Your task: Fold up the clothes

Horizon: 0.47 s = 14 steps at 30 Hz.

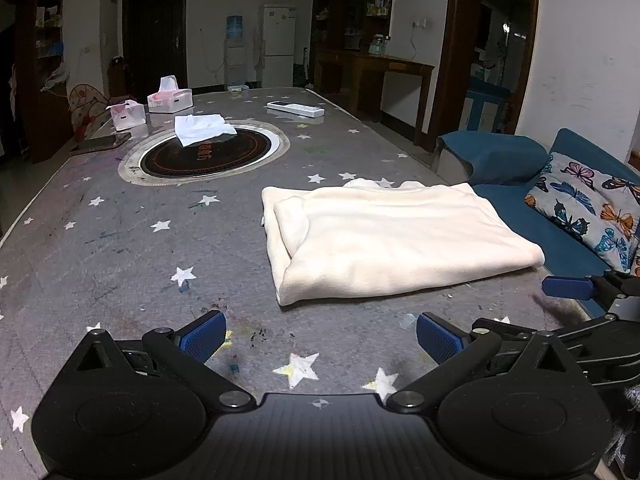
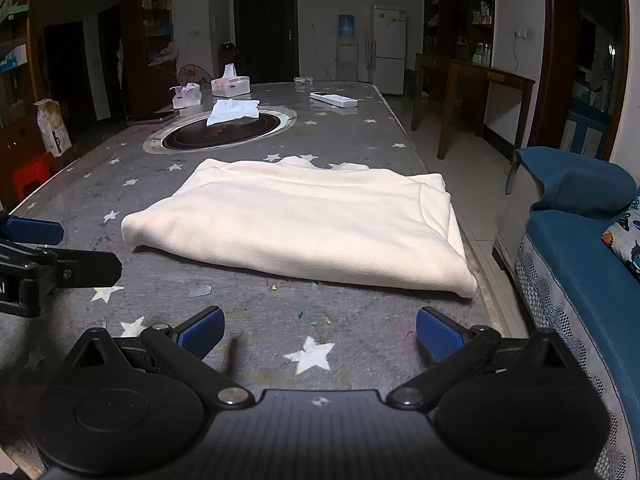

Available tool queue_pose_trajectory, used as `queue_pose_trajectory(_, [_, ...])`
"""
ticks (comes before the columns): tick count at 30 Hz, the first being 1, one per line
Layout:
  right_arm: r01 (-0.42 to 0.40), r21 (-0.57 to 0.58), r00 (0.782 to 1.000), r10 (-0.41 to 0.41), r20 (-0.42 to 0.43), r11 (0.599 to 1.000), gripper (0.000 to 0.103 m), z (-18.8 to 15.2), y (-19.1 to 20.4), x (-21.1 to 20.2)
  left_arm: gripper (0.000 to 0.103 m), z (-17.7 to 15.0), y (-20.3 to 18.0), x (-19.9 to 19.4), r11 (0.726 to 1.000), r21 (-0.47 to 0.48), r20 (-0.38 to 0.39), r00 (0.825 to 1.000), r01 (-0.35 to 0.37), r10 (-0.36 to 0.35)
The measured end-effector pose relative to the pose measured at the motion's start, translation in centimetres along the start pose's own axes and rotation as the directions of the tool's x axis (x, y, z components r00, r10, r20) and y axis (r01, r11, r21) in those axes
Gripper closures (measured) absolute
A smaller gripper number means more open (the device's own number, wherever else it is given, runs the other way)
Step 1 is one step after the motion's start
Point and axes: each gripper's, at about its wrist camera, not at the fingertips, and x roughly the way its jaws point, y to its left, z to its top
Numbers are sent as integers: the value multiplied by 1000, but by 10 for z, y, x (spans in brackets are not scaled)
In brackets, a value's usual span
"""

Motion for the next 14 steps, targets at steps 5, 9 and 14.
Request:
queue_pose_trajectory(5, [-2,0,1000,2,2,1000,0,-1,1,-2,0,-1,-3,-1,1000,4,0,1000,5,-5])
queue_pose_trajectory(9, [-4,3,1000,4,5,1000,0,-2,1,-3,0,-1,-3,-2,1000,7,2,1000,9,-9])
queue_pose_trajectory(14, [-6,5,1000,6,3,1000,0,-1,1,-3,0,0,-3,-1,1000,6,-1,1000,7,-7])
